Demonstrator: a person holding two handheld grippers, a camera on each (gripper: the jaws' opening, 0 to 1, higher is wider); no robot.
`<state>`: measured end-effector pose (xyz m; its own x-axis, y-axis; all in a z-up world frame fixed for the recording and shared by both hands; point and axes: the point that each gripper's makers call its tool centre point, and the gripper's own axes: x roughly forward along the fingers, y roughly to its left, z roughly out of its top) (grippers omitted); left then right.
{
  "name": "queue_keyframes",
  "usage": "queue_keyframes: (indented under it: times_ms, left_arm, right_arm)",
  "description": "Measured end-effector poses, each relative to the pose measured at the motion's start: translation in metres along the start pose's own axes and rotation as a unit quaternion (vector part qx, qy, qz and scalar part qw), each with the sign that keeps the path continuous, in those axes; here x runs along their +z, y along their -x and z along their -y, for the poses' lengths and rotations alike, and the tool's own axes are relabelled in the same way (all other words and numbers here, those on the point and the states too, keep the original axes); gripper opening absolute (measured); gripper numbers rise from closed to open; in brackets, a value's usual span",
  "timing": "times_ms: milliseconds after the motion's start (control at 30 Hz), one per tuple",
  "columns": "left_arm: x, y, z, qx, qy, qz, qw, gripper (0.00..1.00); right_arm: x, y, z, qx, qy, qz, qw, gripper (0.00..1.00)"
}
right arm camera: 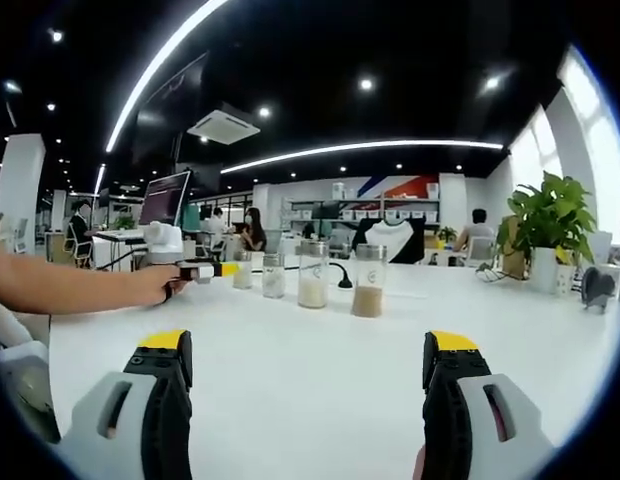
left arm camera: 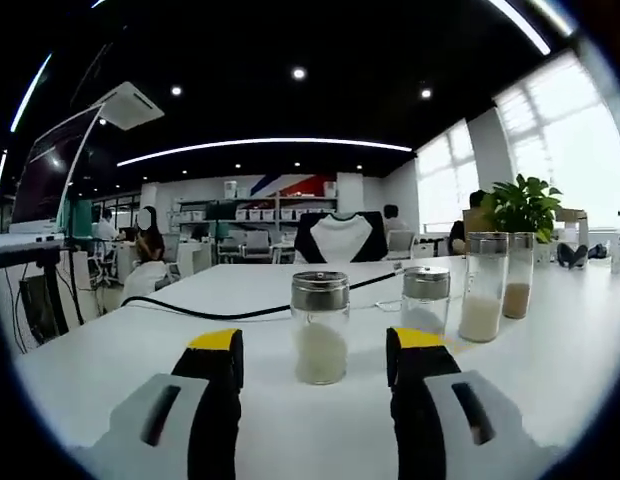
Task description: Rotate the seasoning bottle until the label or dispensing opening points toward the visible target arrow and the bottle remains upright within the marked orientation range
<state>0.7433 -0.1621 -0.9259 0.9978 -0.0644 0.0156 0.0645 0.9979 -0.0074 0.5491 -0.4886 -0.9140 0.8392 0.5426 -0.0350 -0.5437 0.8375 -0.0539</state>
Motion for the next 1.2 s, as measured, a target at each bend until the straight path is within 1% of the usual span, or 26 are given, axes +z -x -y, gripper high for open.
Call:
queue_keyframes:
  times_ms: [33, 133, 233, 300, 367, 467, 500, 533, 633, 700, 767, 800, 833, 933, 967, 1033, 1200]
  left_arm:
    - [-0.001, -0.003, -0.001, 0.004, 0.0, -0.002, 1.0, 0.58]
    - [0.0, -0.009, 0.003, 0.002, -0.002, 0.001, 1.0, 0.57]
    - [-0.004, -0.017, 0.004, 0.003, -0.021, -0.007, 0.9997, 0.55]
    - [-0.007, -0.022, 0.002, 0.007, -0.021, -0.012, 0.9997, 0.53]
    - [-0.009, -0.027, 0.0, 0.009, -0.021, -0.019, 0.9996, 0.52]
    - [-0.008, -0.031, 0.0, 0.007, -0.024, -0.016, 0.9995, 0.51]
    - [-0.01, -0.033, -0.001, 0.008, -0.02, -0.021, 0.9996, 0.51]
    - [-0.012, -0.034, -0.004, 0.013, -0.004, -0.027, 0.9995, 0.51]
    - [-0.011, -0.037, -0.007, 0.017, 0.005, -0.027, 0.9995, 0.5]
    - [-0.01, -0.038, -0.004, 0.013, -0.002, -0.025, 0.9996, 0.48]
    - [-0.009, -0.041, 0.003, -0.005, -0.006, -0.024, 0.9997, 0.47]
    - [-0.012, -0.043, 0.005, -0.009, -0.026, -0.038, 0.9989, 0.47]
    - [-0.014, -0.044, 0.003, -0.006, -0.039, -0.045, 0.9982, 0.47]
    - [-0.009, -0.049, 0.003, -0.005, -0.017, -0.034, 0.9993, 0.47]
    - [-0.01, -0.05, 0.003, -0.006, -0.018, -0.036, 0.9992, 0.46]
    - [-0.014, -0.052, 0.005, -0.018, -0.027, -0.044, 0.9985, 0.41]
    - [-0.012, -0.054, 0.005, -0.021, -0.022, -0.041, 0.9987, 0.4]
  right_arm:
    - [0.001, 0.0, 0.0, 0.001, 0.001, 0.001, 1.0, 0.97]
    - [0.003, 0.0, -0.002, 0.002, 0.006, 0.0, 1.0, 0.97]
    - [0.003, 0.0, -0.002, 0.003, 0.006, -0.001, 1.0, 0.96]
    - [0.003, 0.0, -0.002, 0.004, 0.007, -0.001, 1.0, 0.96]
    - [0.0, 0.0, -0.002, 0.004, 0.007, -0.005, 1.0, 0.96]
    - [-0.004, 0.002, 0.002, 0.0, 0.006, -0.008, 1.0, 0.96]
    - [-0.004, 0.003, 0.004, -0.002, 0.005, -0.009, 1.0, 0.96]
    - [-0.005, 0.003, 0.005, -0.003, 0.003, -0.01, 0.9999, 0.96]
    - [-0.005, 0.004, 0.006, -0.004, 0.002, -0.01, 0.9999, 0.95]
    - [-0.005, 0.005, 0.007, -0.004, 0.004, -0.01, 0.9999, 0.94]
    - [-0.007, 0.005, 0.007, -0.003, 0.004, -0.012, 0.9999, 0.94]
    - [-0.008, 0.005, 0.008, -0.004, 0.003, -0.013, 0.9999, 0.94]
    - [-0.008, 0.005, 0.008, -0.004, 0.001, -0.013, 0.9999, 0.94]
    - [-0.01, 0.005, 0.008, -0.002, 0.002, -0.016, 0.9999, 0.94]
    - [-0.011, 0.005, 0.008, -0.002, 0.002, -0.017, 0.9999, 0.94]
    - [-0.012, 0.006, 0.008, -0.002, 0.001, -0.018, 0.9998, 0.94]
    - [-0.016, 0.005, 0.011, -0.004, -0.005, -0.021, 0.9998, 0.94]
